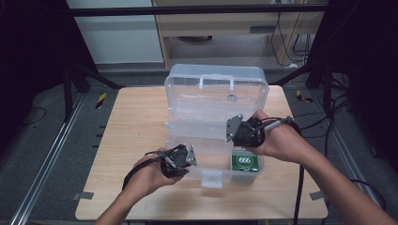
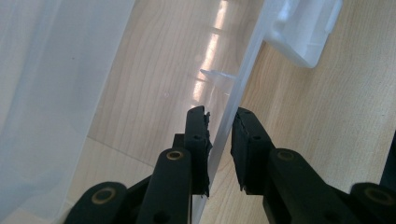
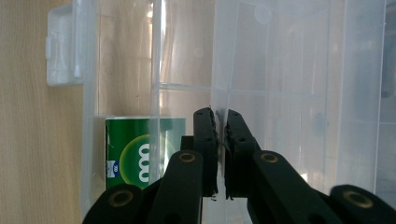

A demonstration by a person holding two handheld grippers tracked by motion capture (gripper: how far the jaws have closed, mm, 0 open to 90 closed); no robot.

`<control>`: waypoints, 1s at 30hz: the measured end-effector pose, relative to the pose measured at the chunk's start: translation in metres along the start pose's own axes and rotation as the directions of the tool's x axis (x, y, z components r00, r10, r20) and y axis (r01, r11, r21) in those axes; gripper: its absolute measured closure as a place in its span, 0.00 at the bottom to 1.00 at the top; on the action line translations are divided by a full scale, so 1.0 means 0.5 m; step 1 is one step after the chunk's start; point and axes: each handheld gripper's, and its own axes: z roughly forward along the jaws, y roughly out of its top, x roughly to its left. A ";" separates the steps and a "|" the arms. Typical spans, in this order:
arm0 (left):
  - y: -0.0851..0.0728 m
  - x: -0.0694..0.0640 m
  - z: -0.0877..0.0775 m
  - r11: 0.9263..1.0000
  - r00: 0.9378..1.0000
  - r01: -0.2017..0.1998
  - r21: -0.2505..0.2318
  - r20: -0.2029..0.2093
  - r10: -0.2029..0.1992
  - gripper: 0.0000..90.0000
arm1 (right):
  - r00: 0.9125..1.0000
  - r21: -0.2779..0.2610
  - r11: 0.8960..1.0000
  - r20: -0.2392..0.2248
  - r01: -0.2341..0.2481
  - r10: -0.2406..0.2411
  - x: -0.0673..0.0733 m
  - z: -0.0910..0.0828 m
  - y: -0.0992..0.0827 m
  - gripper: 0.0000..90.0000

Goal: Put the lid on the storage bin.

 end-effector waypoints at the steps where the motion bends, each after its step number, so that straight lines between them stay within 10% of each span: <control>1: 0.001 -0.001 0.000 1.000 1.000 0.000 0.002 -0.003 0.000 0.85 | 1.000 0.000 1.000 0.000 0.000 0.000 0.000 0.000 0.000 0.95; 5: 0.005 -0.014 0.003 0.998 0.998 0.060 -0.003 -0.009 -0.060 0.85 | 1.000 0.013 1.000 -0.002 -0.001 0.001 -0.010 0.003 0.001 0.95; 9: 0.016 -0.007 0.006 1.000 1.000 0.003 -0.003 -0.023 -0.003 0.86 | 1.000 0.027 1.000 0.003 -0.001 0.001 -0.027 0.008 -0.004 0.94; 10: 0.019 -0.019 0.009 0.996 0.996 0.085 -0.014 -0.023 -0.086 0.86 | 1.000 0.026 1.000 0.006 0.002 -0.002 -0.030 0.009 -0.006 0.94; 12: 0.021 -0.020 0.010 0.996 0.996 0.087 -0.017 -0.025 -0.087 0.86 | 1.000 0.022 1.000 0.009 -0.003 0.003 -0.035 0.011 -0.010 0.94; 13: 0.026 -0.006 0.011 1.000 1.000 -0.007 -0.016 -0.030 0.006 0.86 | 1.000 0.022 1.000 0.009 -0.003 0.003 -0.035 0.011 -0.010 0.94; 14: 0.026 -0.005 0.011 1.000 1.000 -0.006 -0.017 -0.027 0.006 0.86 | 1.000 0.018 1.000 0.002 -0.007 0.007 -0.036 0.011 -0.012 0.94; 15: 0.020 -0.017 0.011 0.995 0.995 0.097 -0.022 -0.012 -0.097 0.86 | 1.000 0.017 1.000 -0.002 -0.004 0.004 -0.034 0.011 -0.013 0.94; 30: 0.013 -0.003 0.013 0.997 0.999 0.043 -0.060 0.013 -0.042 0.85 | 0.999 0.013 1.000 -0.043 0.023 -0.022 -0.008 0.011 -0.024 0.95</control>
